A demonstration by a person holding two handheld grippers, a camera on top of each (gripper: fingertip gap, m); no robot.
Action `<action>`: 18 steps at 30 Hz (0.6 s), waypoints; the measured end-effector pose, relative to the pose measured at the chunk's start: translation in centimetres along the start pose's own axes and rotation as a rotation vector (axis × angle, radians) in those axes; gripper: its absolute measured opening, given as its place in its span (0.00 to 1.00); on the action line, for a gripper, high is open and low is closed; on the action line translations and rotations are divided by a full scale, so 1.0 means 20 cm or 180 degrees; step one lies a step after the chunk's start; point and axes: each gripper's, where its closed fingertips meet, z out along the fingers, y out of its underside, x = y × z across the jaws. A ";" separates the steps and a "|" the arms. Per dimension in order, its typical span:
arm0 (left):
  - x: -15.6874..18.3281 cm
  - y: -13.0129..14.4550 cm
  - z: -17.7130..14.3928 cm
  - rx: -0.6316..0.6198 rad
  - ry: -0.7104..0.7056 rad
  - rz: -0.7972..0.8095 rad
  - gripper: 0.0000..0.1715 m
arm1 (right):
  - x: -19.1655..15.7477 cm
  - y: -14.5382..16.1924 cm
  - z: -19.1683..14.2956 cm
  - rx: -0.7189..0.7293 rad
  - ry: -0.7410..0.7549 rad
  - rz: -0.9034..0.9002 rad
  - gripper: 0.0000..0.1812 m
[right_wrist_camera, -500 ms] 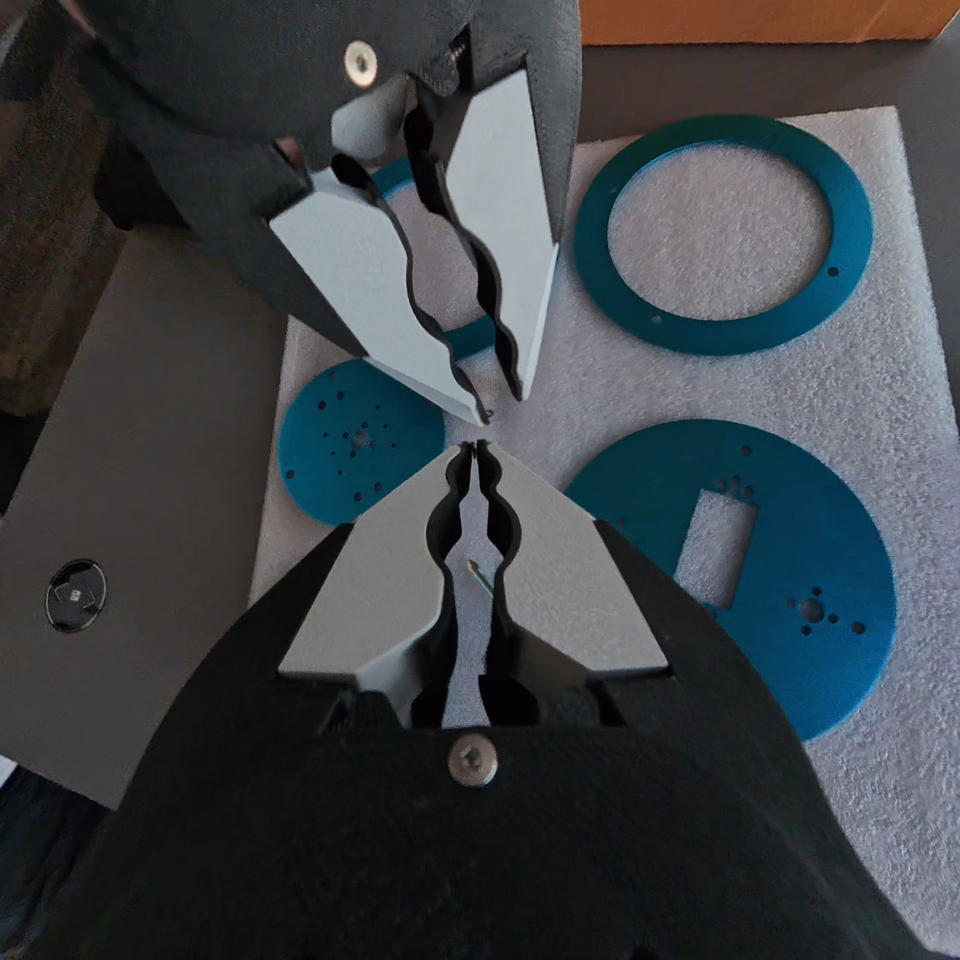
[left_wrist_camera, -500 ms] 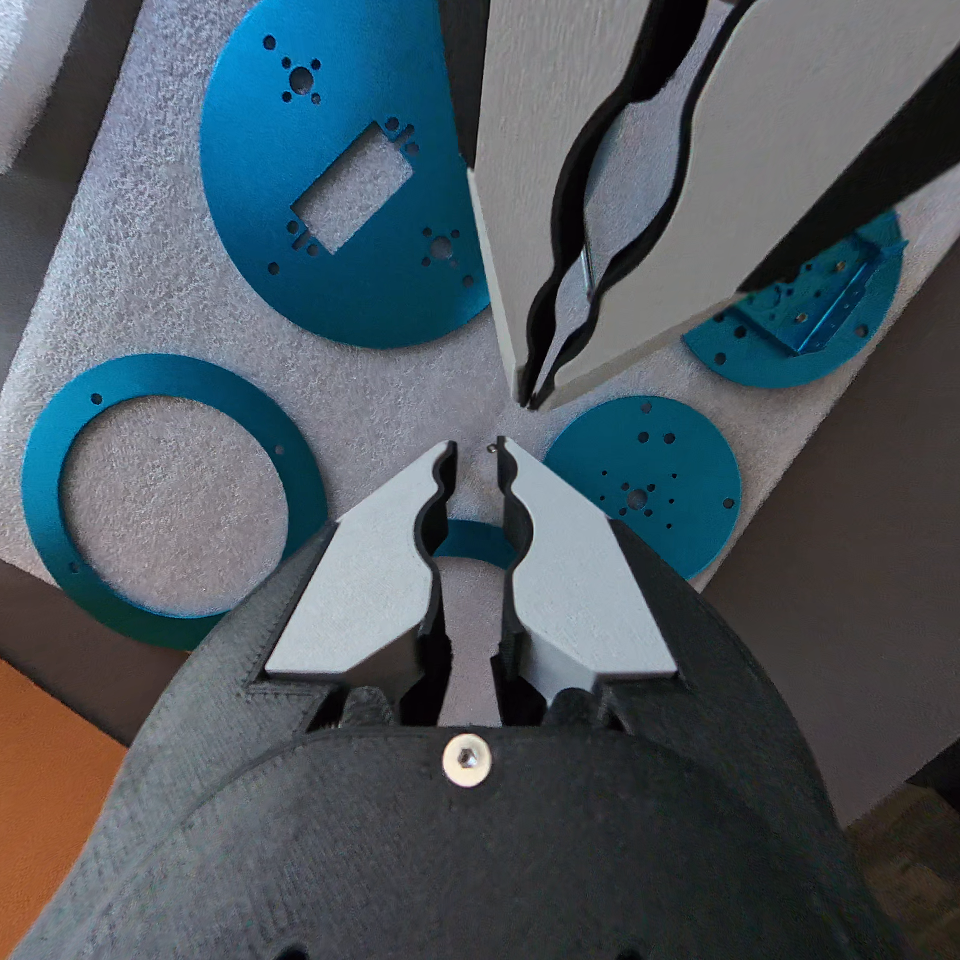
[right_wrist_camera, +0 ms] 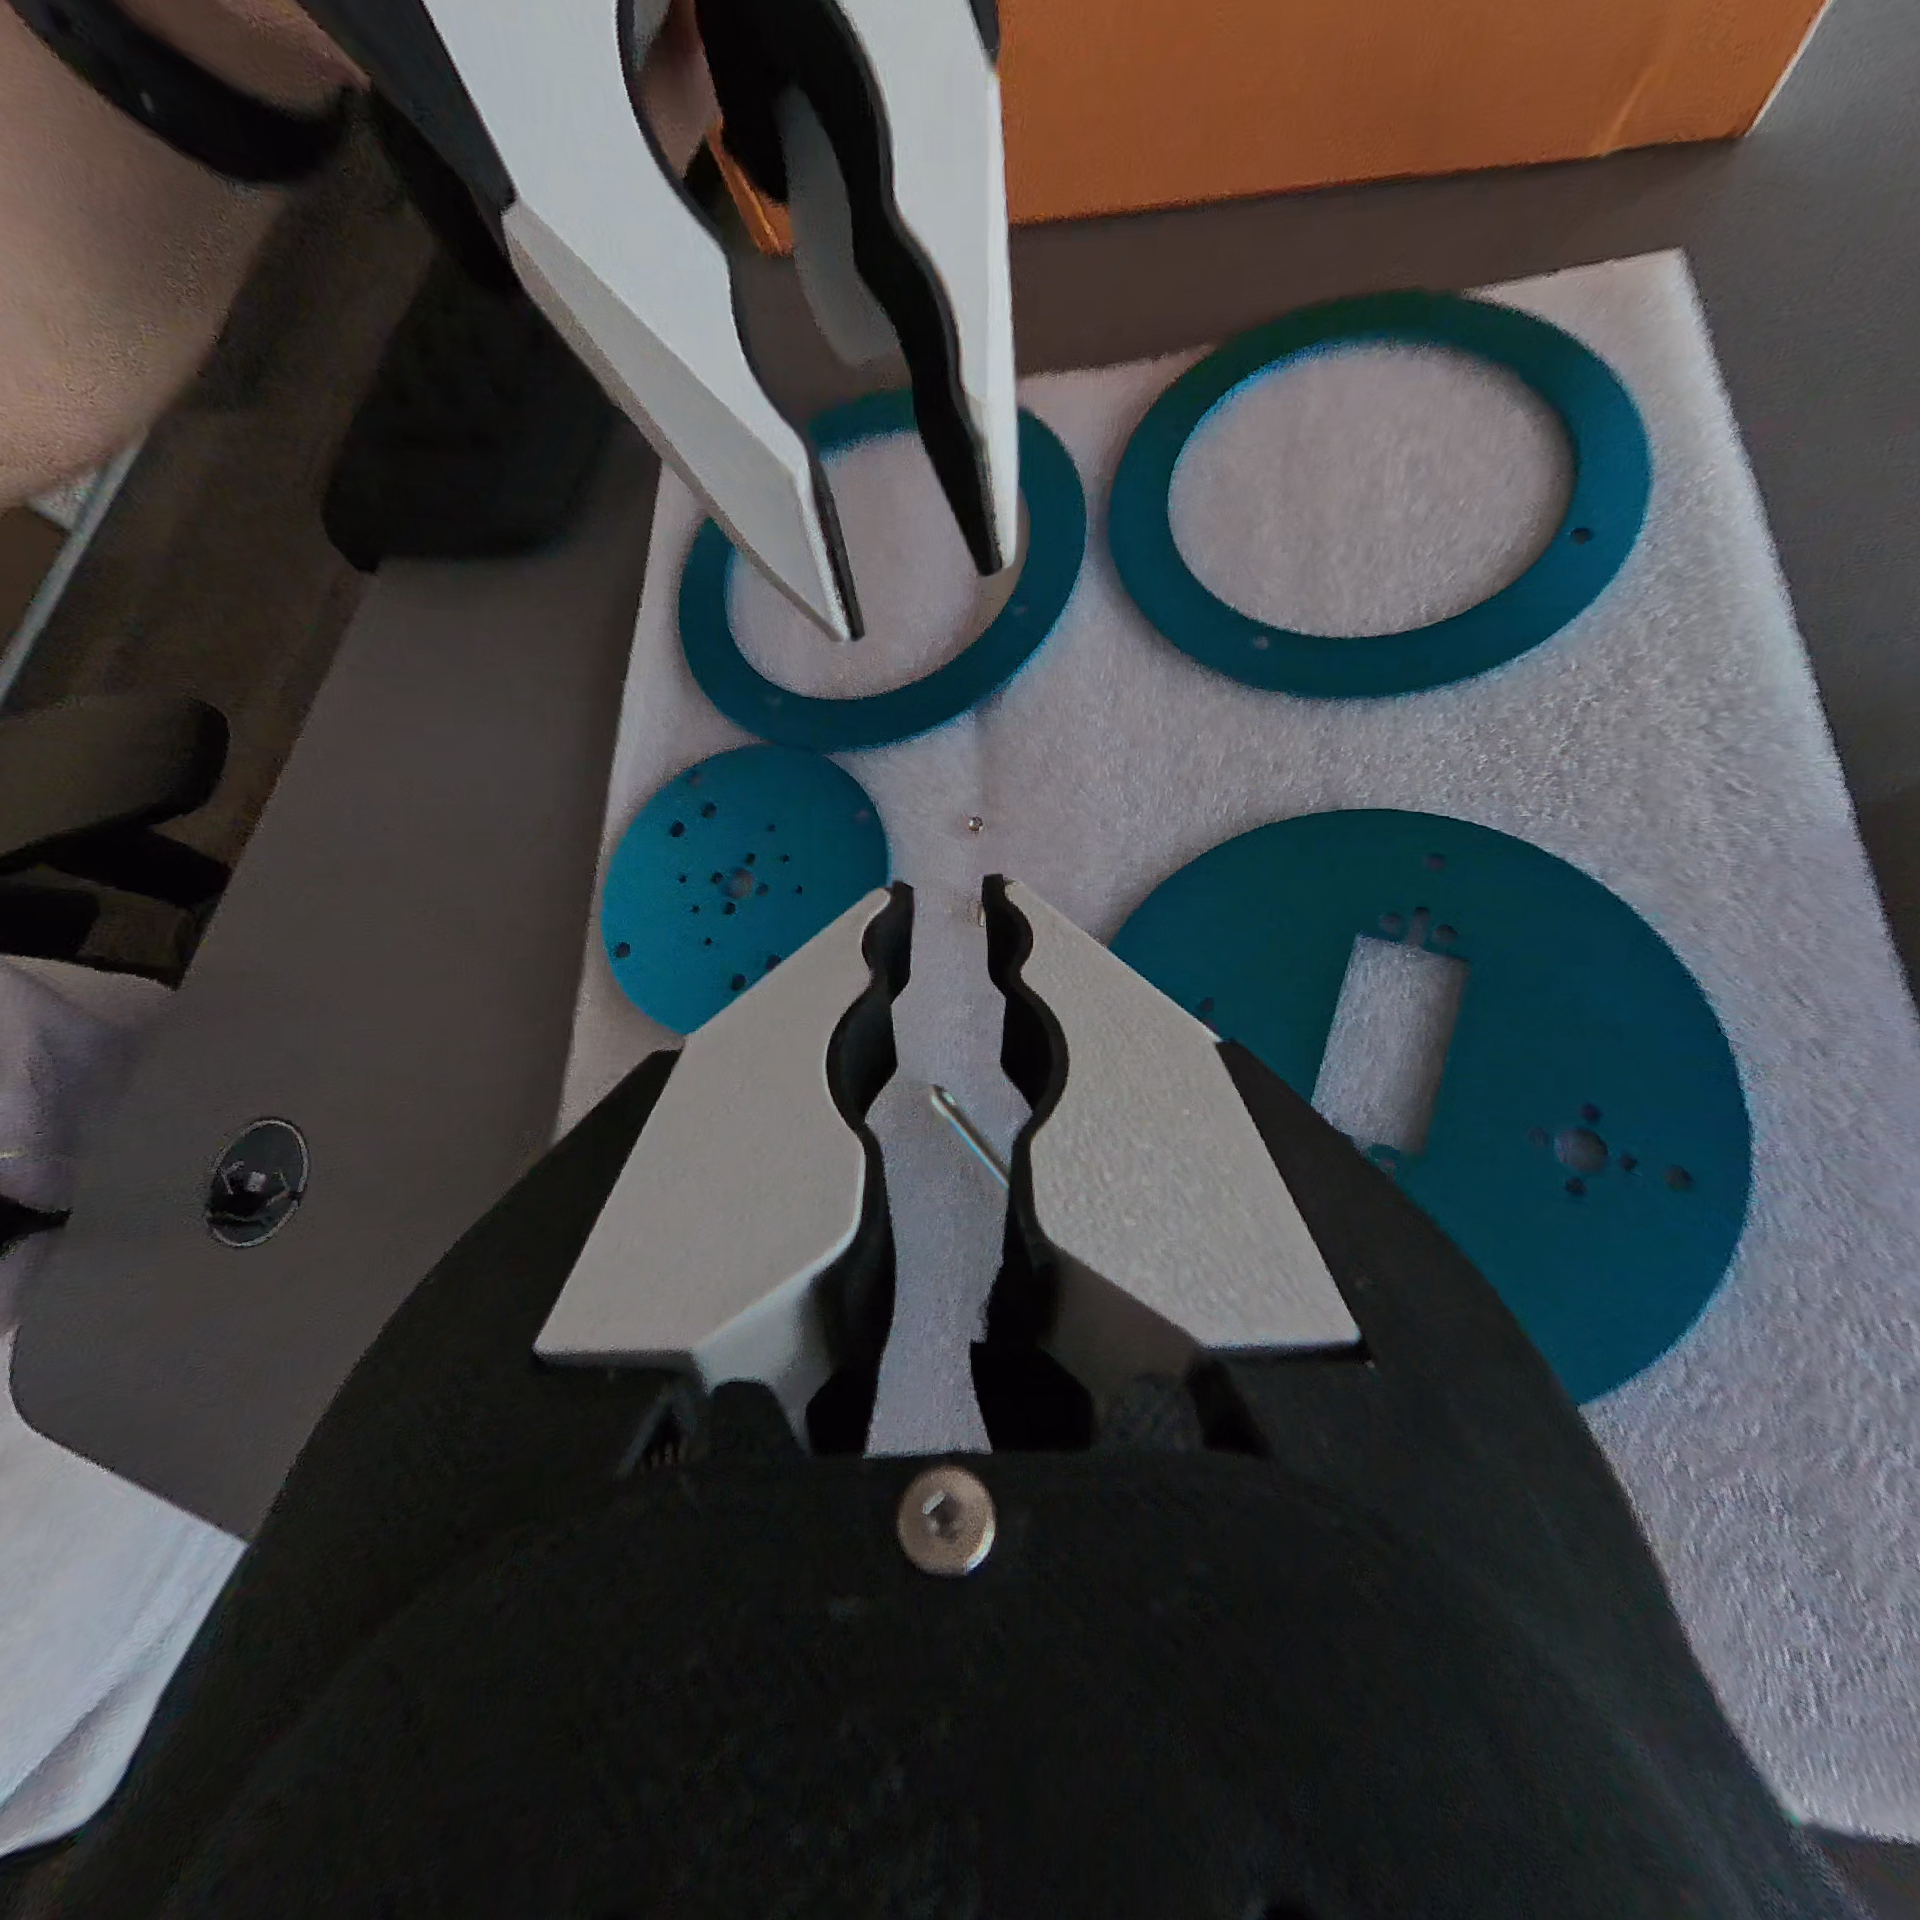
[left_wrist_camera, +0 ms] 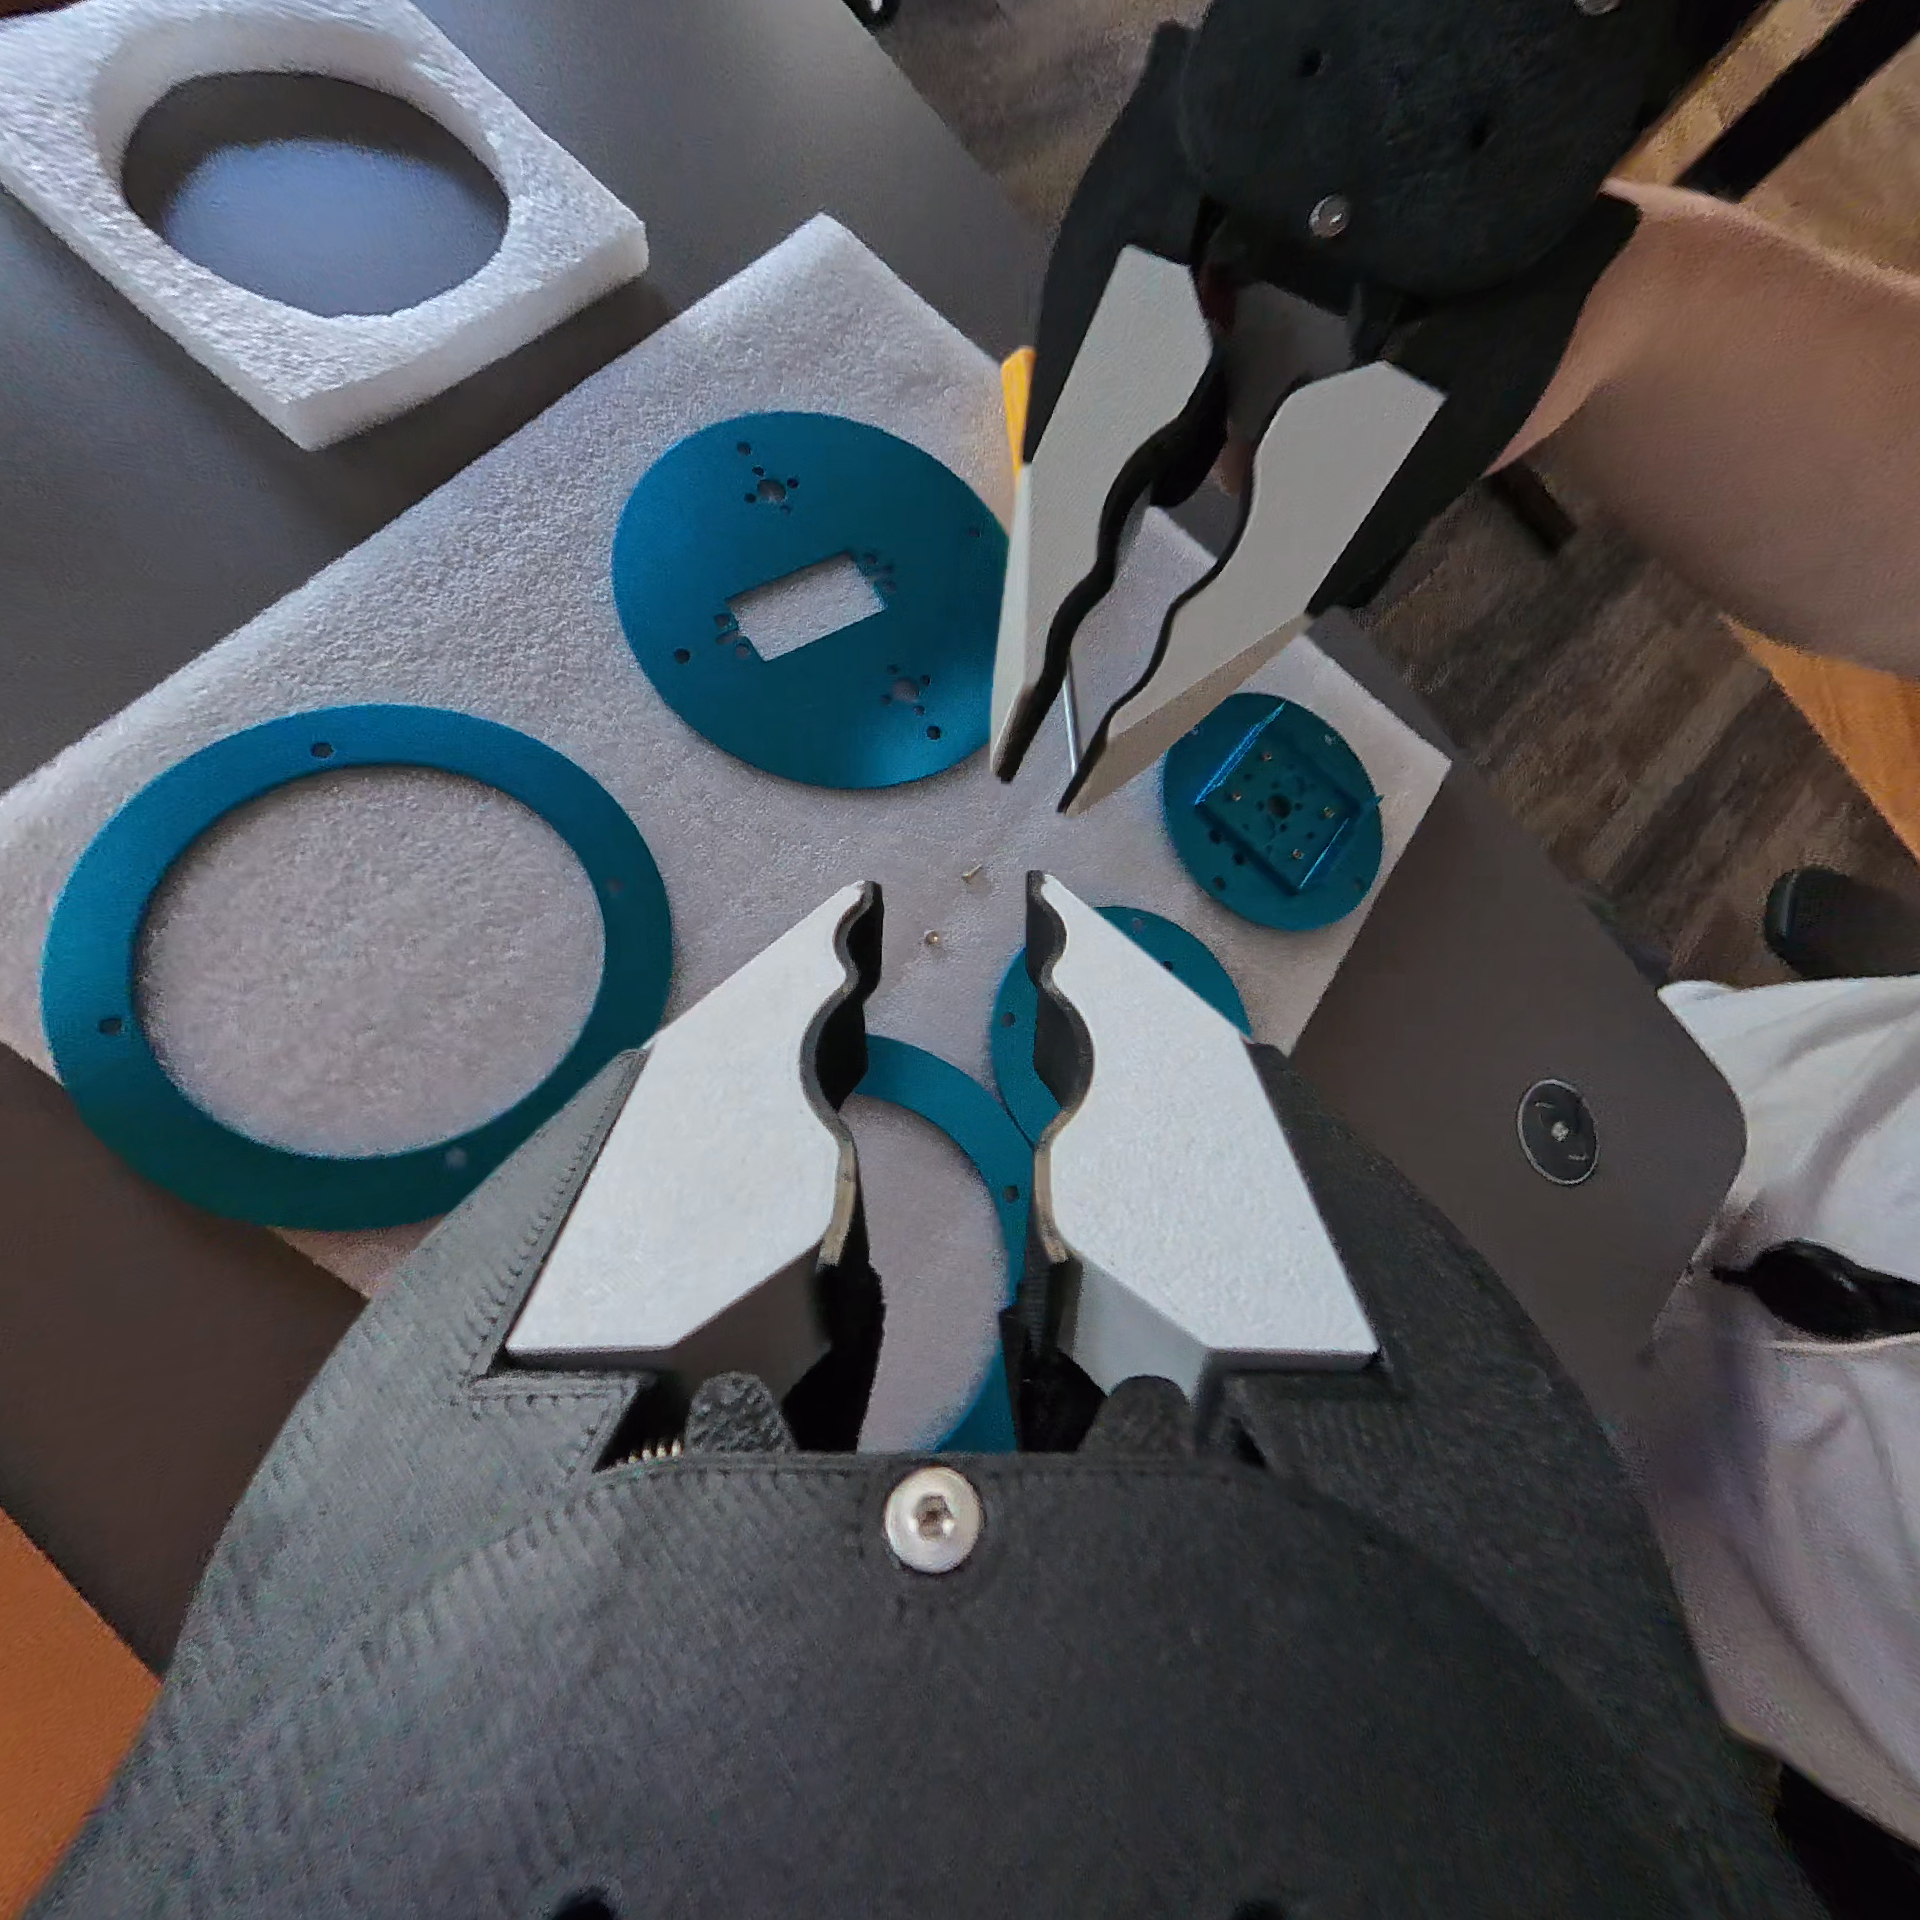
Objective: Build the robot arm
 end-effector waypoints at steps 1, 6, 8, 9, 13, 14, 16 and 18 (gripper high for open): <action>0.02 0.00 -0.02 0.0099 -0.0039 -0.0065 0.16 | -0.02 -0.03 -0.04 0.0153 0.0059 0.0014 0.08; 0.30 0.03 -0.17 0.1249 -0.0166 -0.0480 0.15 | -0.27 -0.05 -0.36 0.1192 0.0290 0.0236 0.13; 0.44 0.08 -0.22 0.1631 -0.0237 -0.0398 0.14 | -0.37 0.05 -0.46 0.1409 0.0517 0.0148 0.13; 0.49 0.12 -0.22 0.1646 -0.0275 -0.0299 0.15 | -0.39 0.11 -0.50 0.1465 0.0699 0.0123 0.13; 0.55 0.21 -0.20 0.1509 -0.0572 0.0211 0.25 | -0.38 0.24 -0.60 0.1801 0.0998 0.0208 0.26; 0.56 0.19 -0.19 0.1576 -0.0572 0.0300 0.28 | -0.38 0.25 -0.61 0.1941 0.1030 0.0162 0.32; 0.57 0.15 -0.15 0.1680 -0.0502 0.0425 0.32 | -0.35 0.26 -0.62 0.2043 0.1163 0.0092 0.39; 0.55 0.13 -0.10 0.1688 -0.0437 0.0489 0.38 | -0.32 0.30 -0.57 0.1884 0.1216 0.0069 0.40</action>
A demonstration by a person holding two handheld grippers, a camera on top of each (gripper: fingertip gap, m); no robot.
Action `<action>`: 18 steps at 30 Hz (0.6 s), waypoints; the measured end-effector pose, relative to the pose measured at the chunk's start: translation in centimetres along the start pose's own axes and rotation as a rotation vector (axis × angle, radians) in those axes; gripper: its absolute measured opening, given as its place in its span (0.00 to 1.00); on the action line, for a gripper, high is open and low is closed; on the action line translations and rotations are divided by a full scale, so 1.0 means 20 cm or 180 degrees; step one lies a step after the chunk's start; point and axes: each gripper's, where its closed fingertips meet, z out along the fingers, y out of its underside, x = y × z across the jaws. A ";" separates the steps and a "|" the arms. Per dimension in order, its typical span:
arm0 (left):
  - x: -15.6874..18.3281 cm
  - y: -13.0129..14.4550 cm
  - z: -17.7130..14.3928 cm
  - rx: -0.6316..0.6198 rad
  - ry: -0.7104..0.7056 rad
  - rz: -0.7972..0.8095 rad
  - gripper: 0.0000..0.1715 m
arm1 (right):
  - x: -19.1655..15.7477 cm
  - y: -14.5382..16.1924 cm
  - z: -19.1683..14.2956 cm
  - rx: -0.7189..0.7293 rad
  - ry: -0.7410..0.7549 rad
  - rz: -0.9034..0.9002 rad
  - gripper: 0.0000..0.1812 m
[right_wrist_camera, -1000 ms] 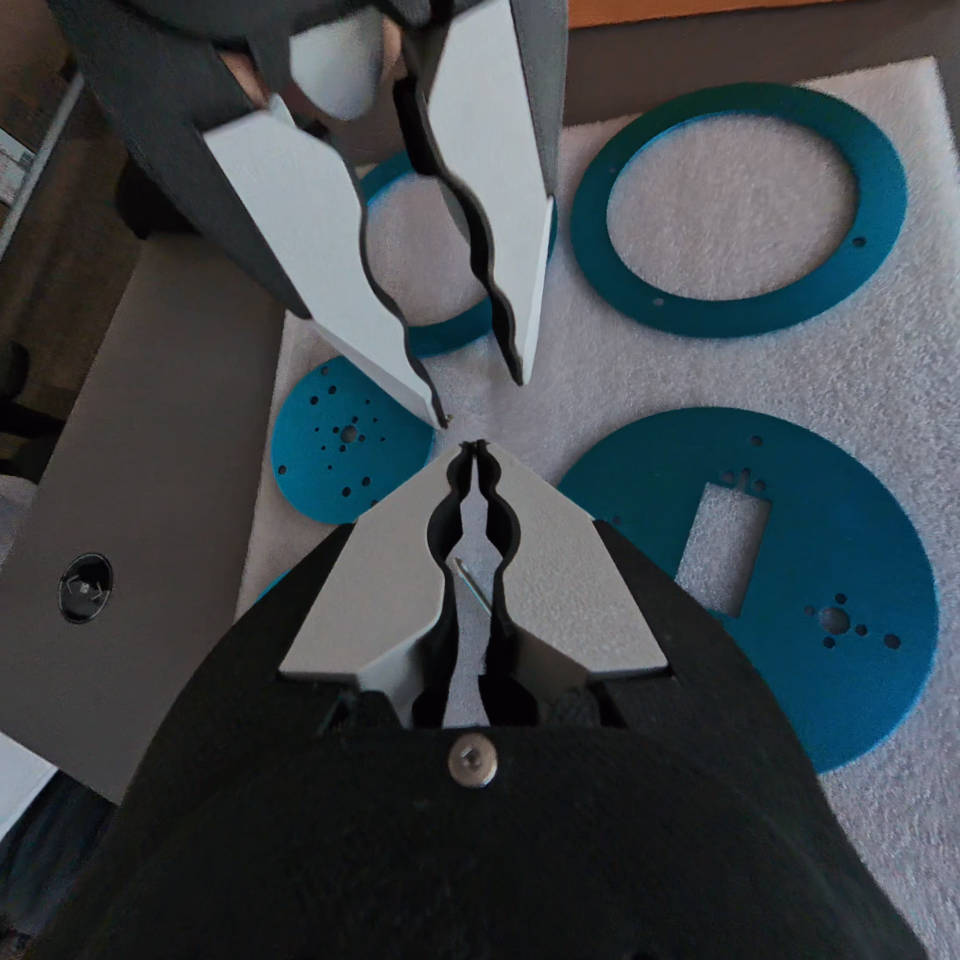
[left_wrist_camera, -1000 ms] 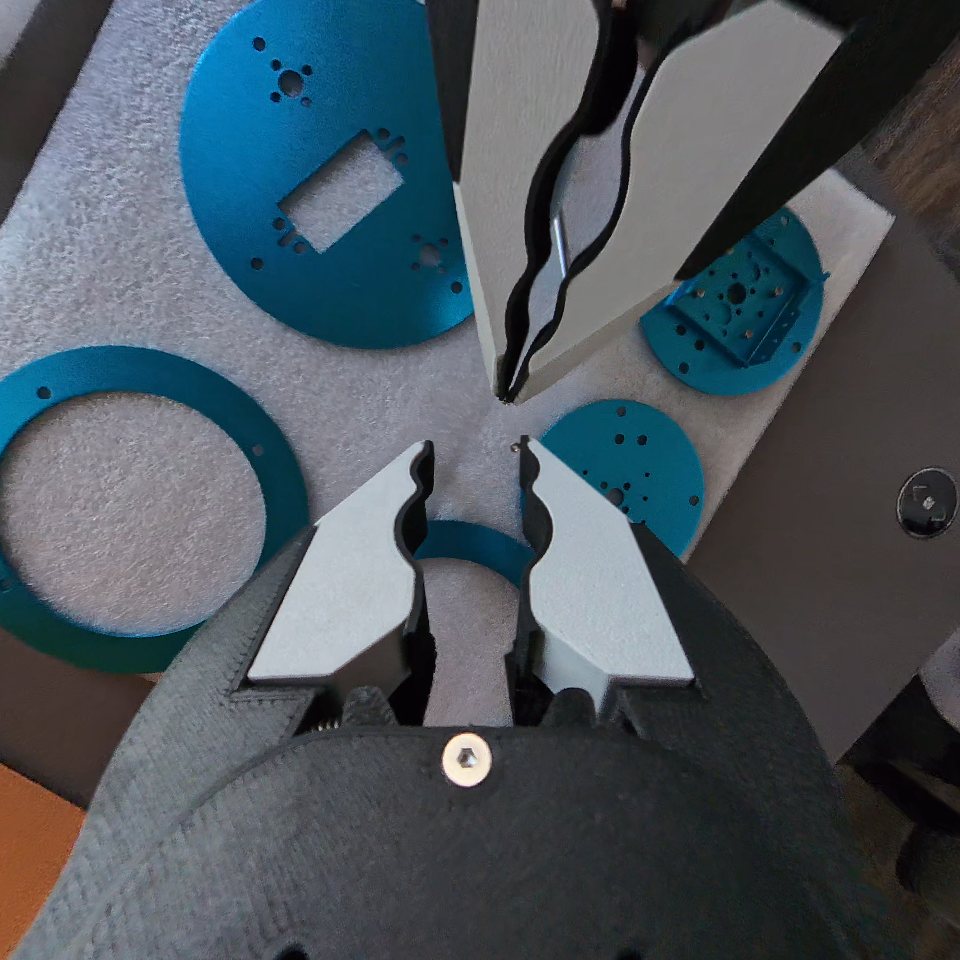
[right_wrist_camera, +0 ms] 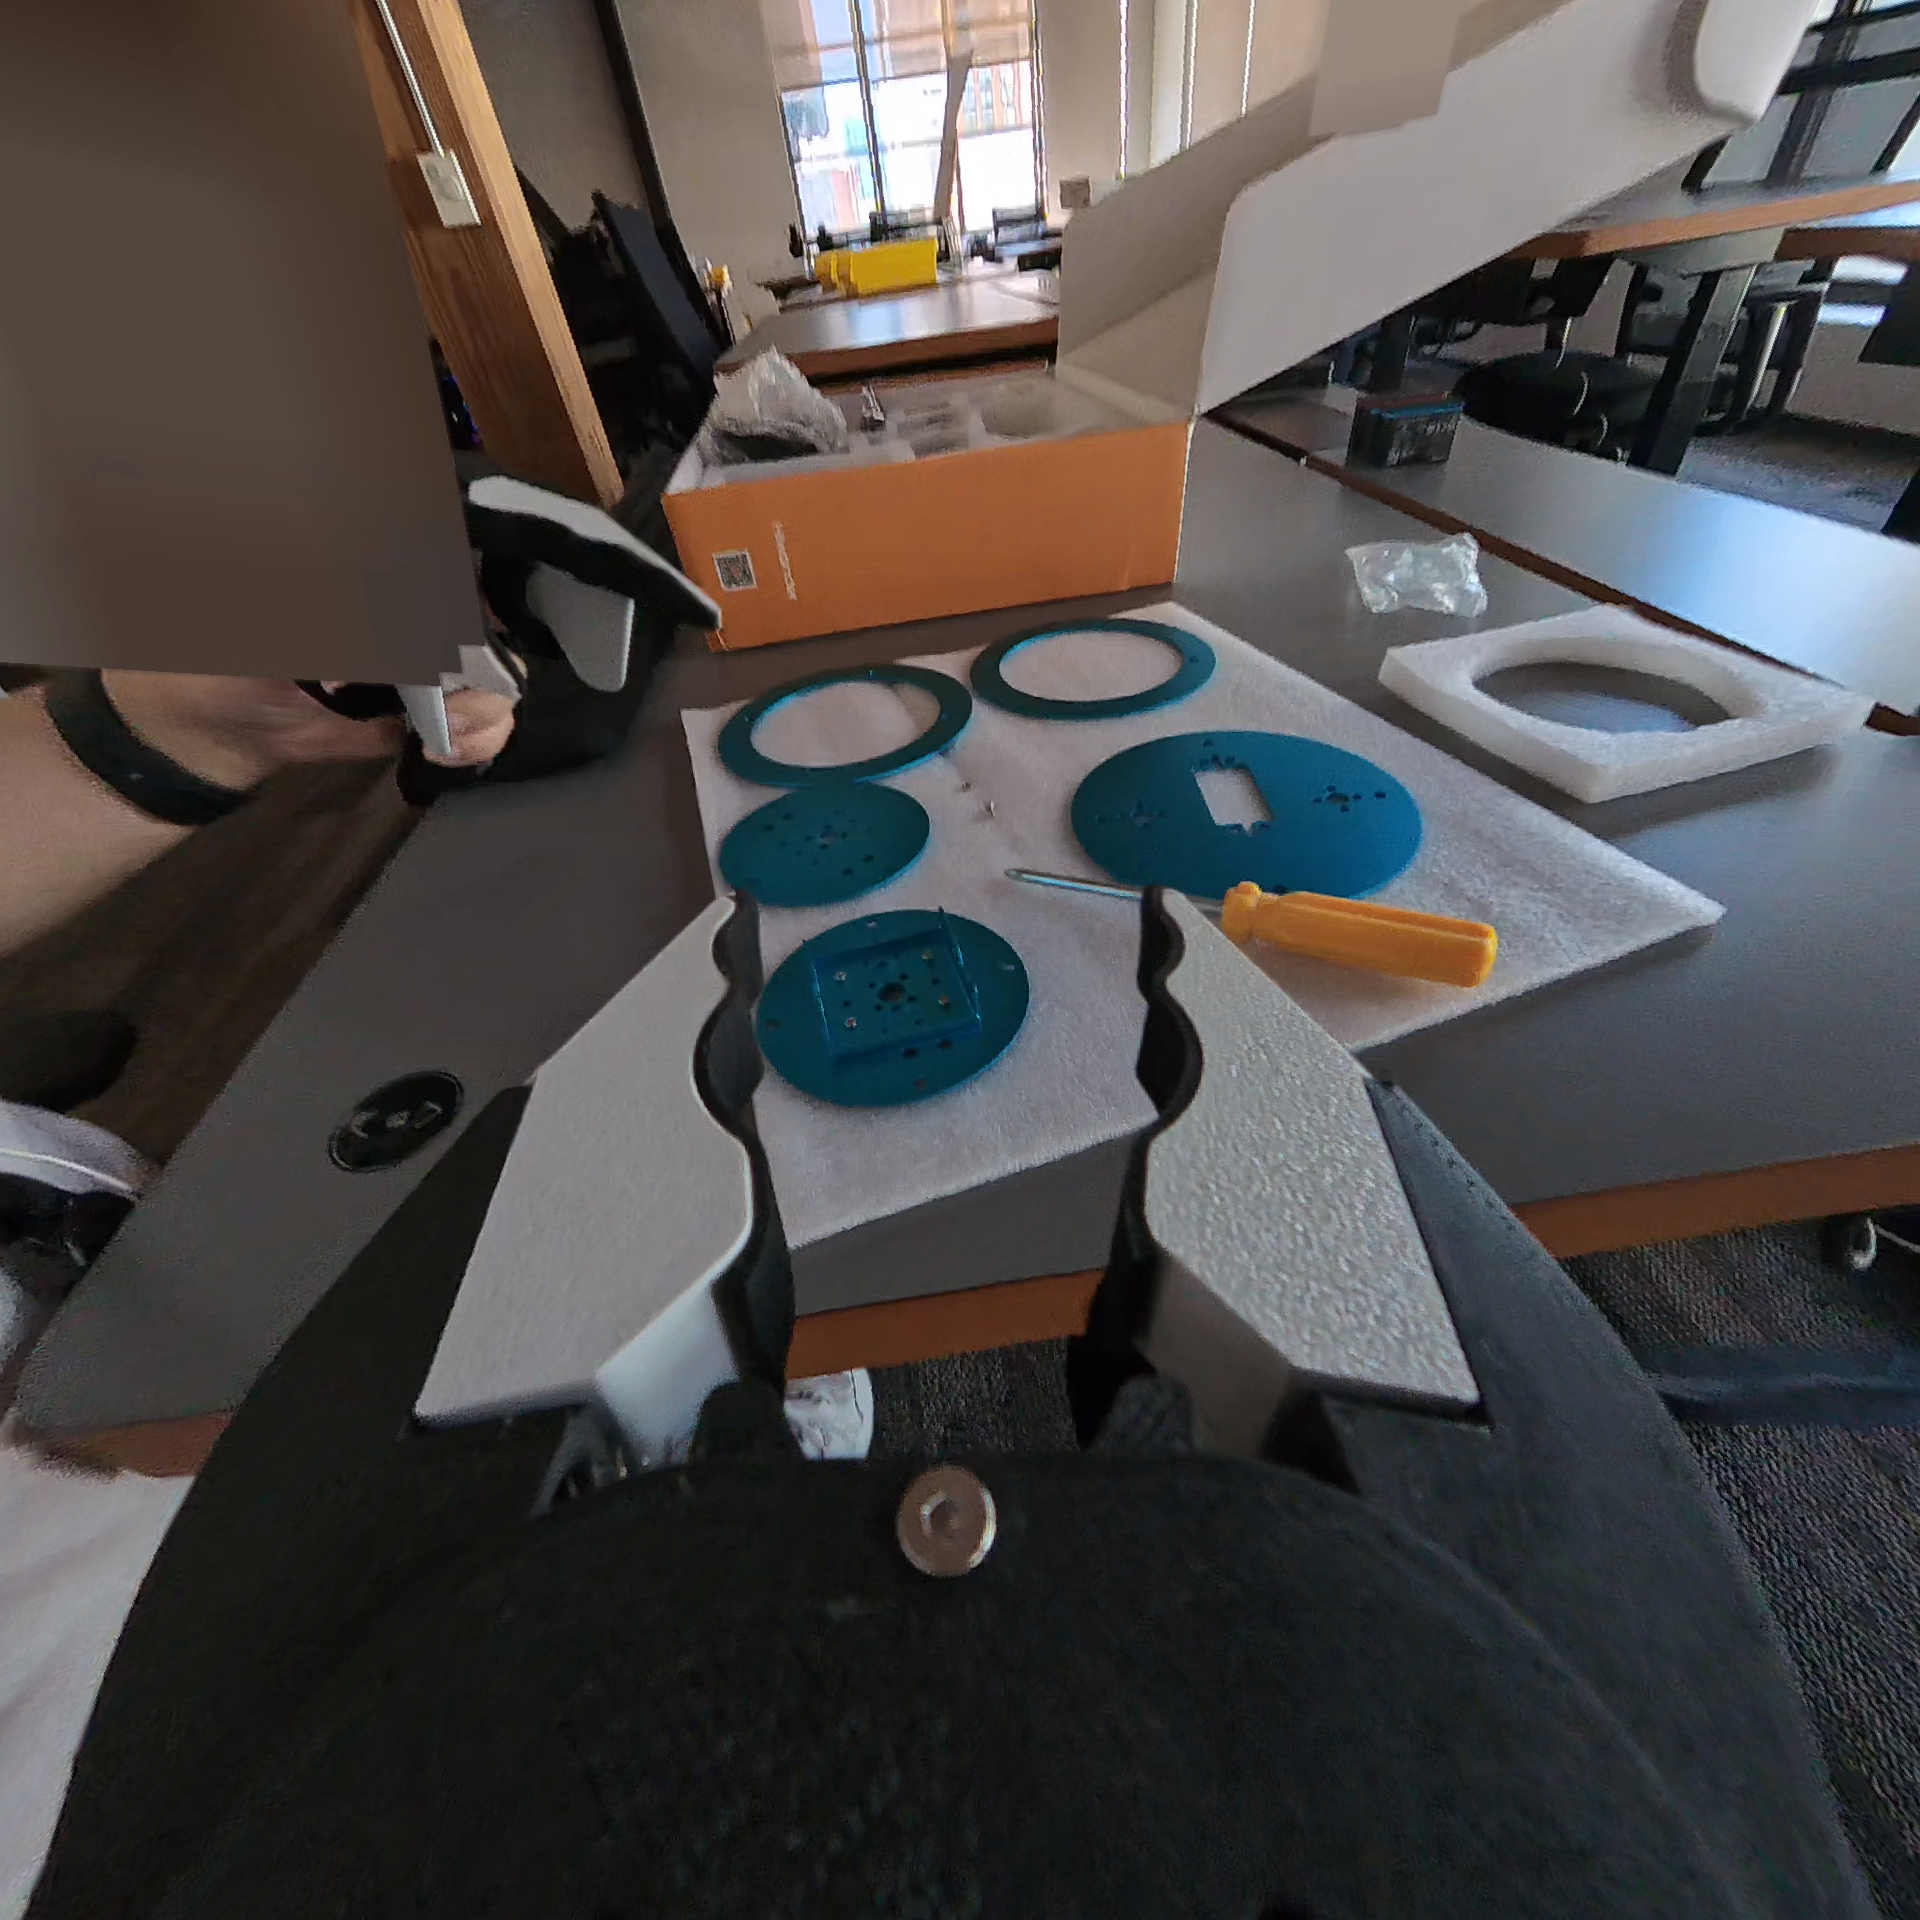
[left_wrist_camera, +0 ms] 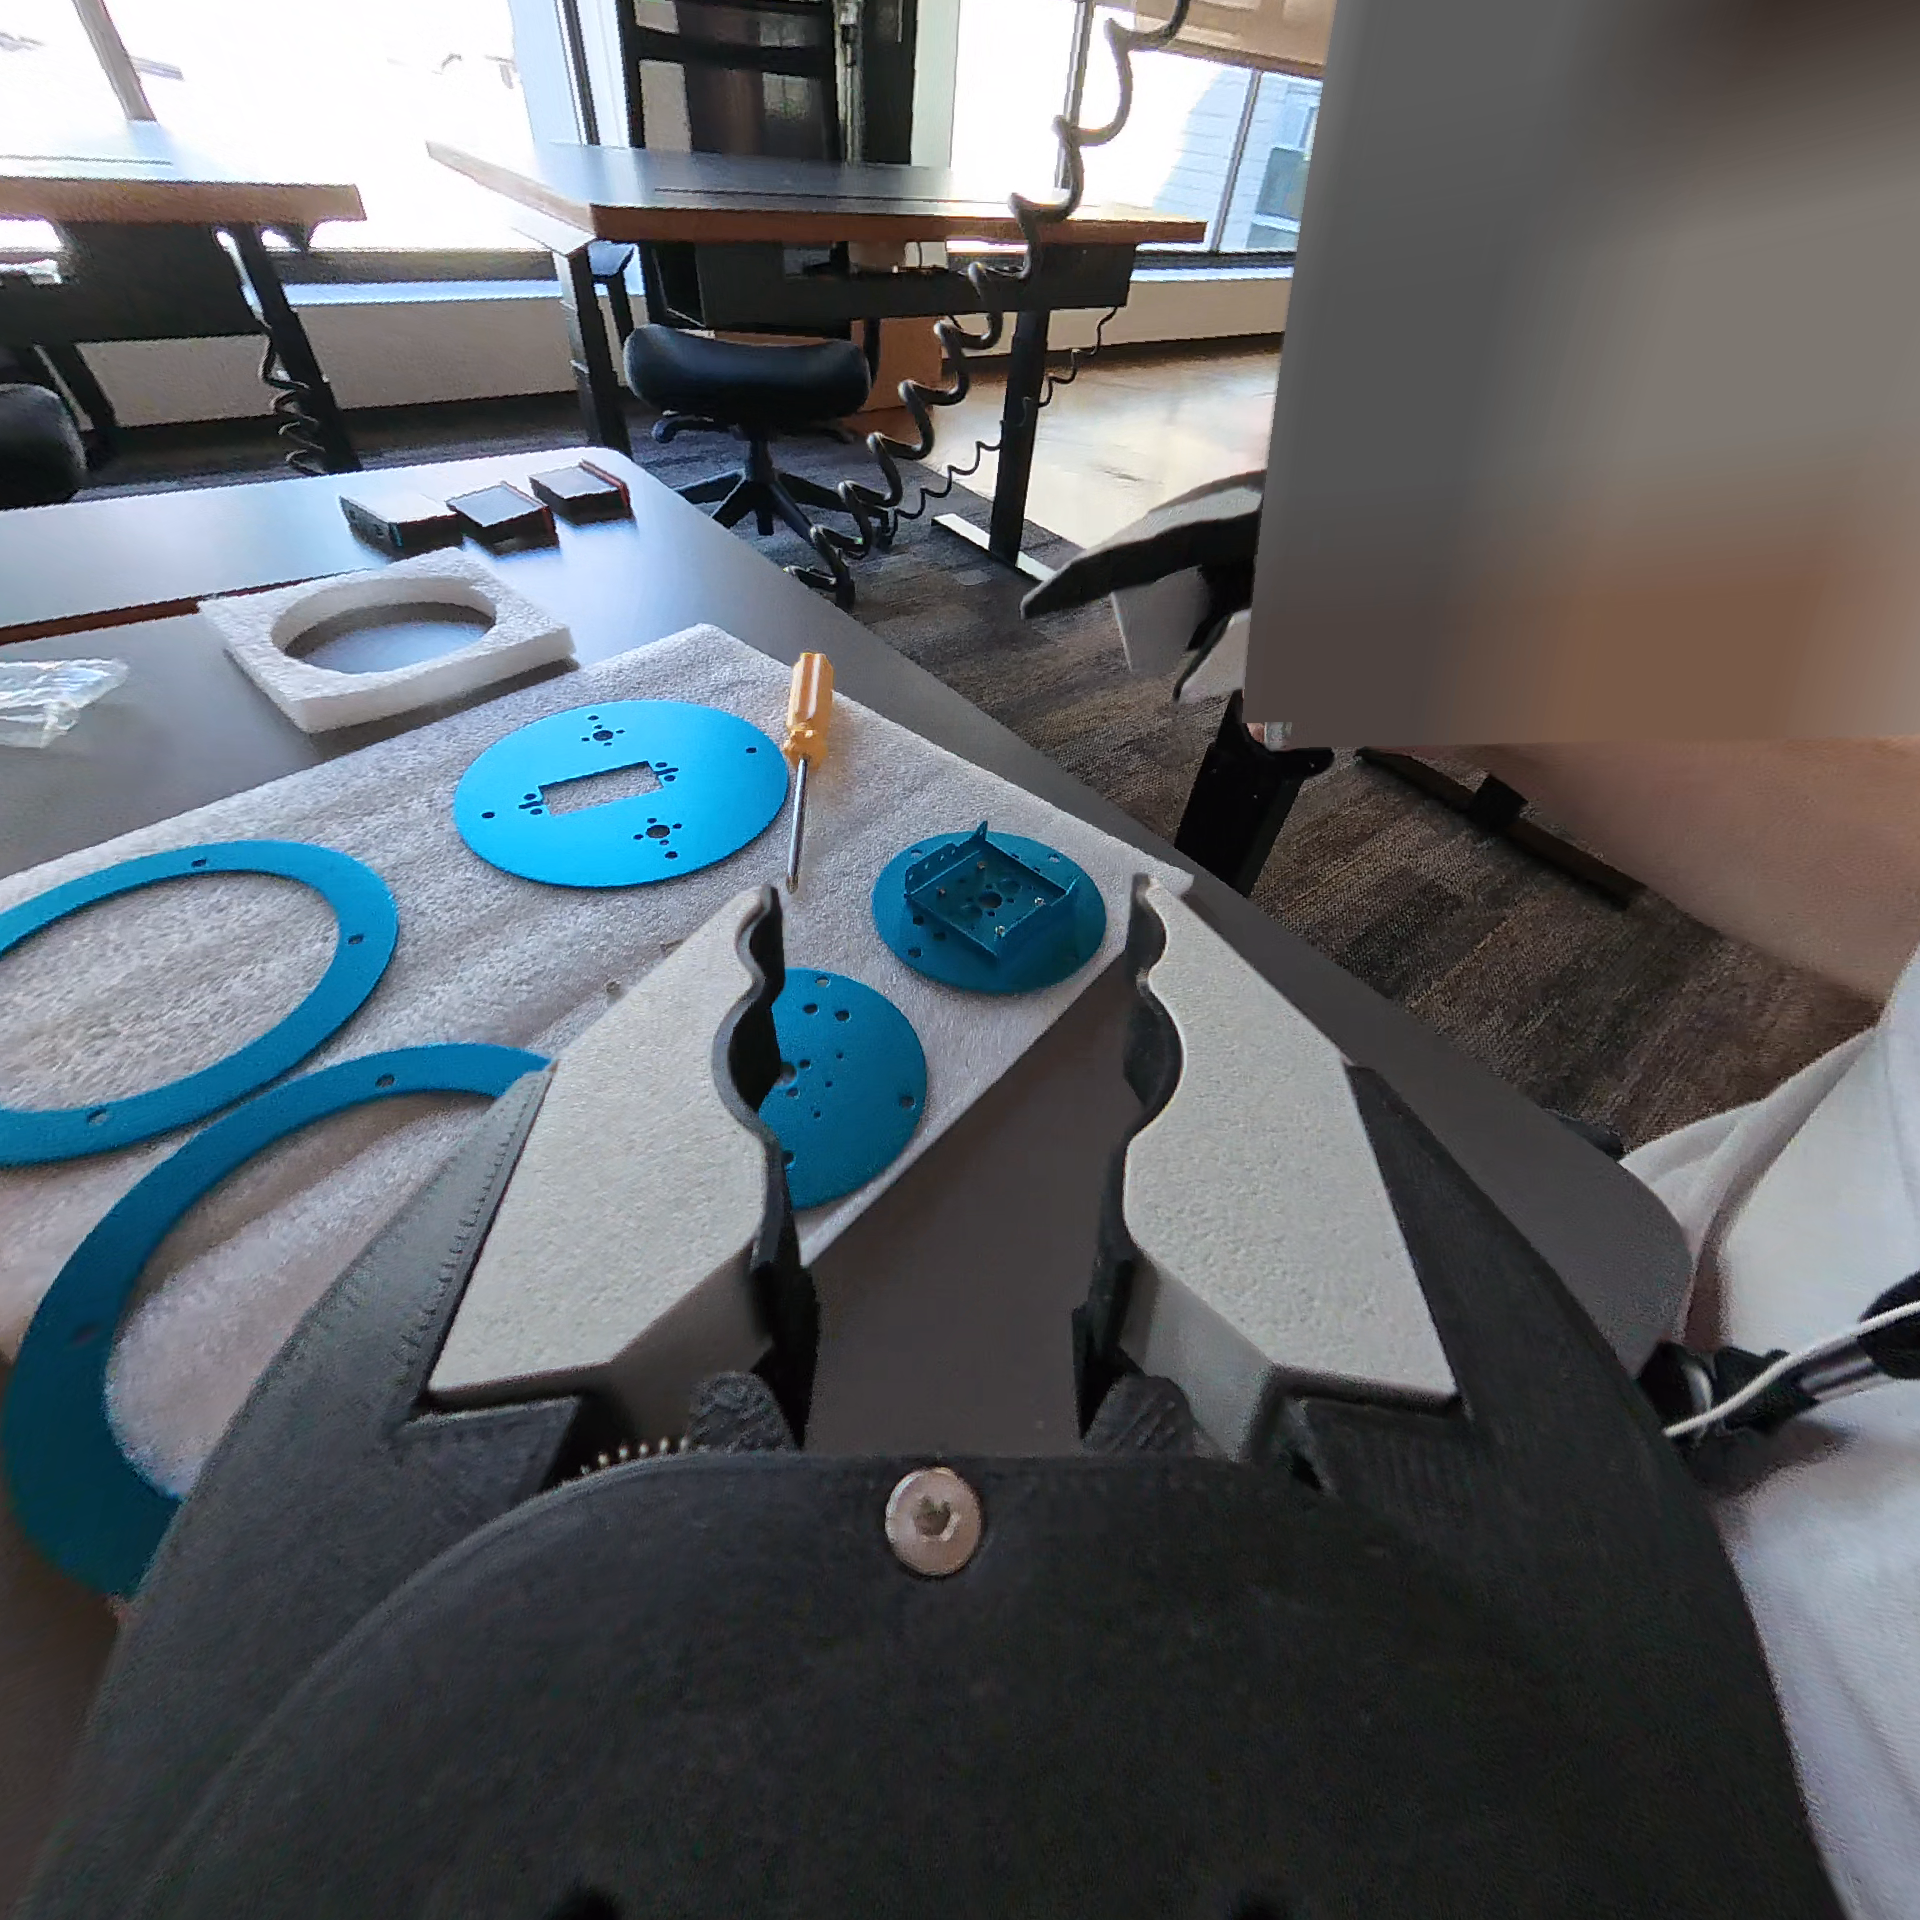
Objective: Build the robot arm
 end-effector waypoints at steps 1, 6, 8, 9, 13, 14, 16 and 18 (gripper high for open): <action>-0.01 -0.01 0.02 0.0025 0.0036 0.0017 0.39 | 0.00 0.03 0.02 -0.0109 0.0001 -0.0019 0.42; -0.04 -0.06 0.08 0.0149 0.0121 0.0216 0.43 | -0.03 0.14 0.13 -0.0579 -0.0110 -0.0378 0.43; -0.06 -0.05 0.08 0.0080 0.0116 0.0260 0.42 | -0.04 0.15 0.16 -0.0693 -0.0149 -0.0491 0.42; -0.07 -0.04 0.08 0.0050 0.0123 0.0268 0.42 | -0.04 0.14 0.18 -0.0699 -0.0174 -0.0519 0.42; -0.11 0.00 0.05 -0.0146 0.0043 0.0351 0.40 | -0.09 0.05 0.27 -0.0630 -0.0429 -0.0370 0.36; -0.12 0.01 0.03 -0.0204 -0.0003 0.0382 0.40 | -0.09 0.01 0.31 -0.0619 -0.0488 -0.0378 0.31; -0.14 0.03 0.01 -0.0262 -0.0090 0.0438 0.40 | -0.06 -0.04 0.40 -0.0705 -0.0614 -0.0491 0.23; -0.15 0.03 -0.02 -0.0262 -0.0153 0.0446 0.39 | -0.02 -0.02 0.50 -0.1111 -0.0741 -0.0699 0.14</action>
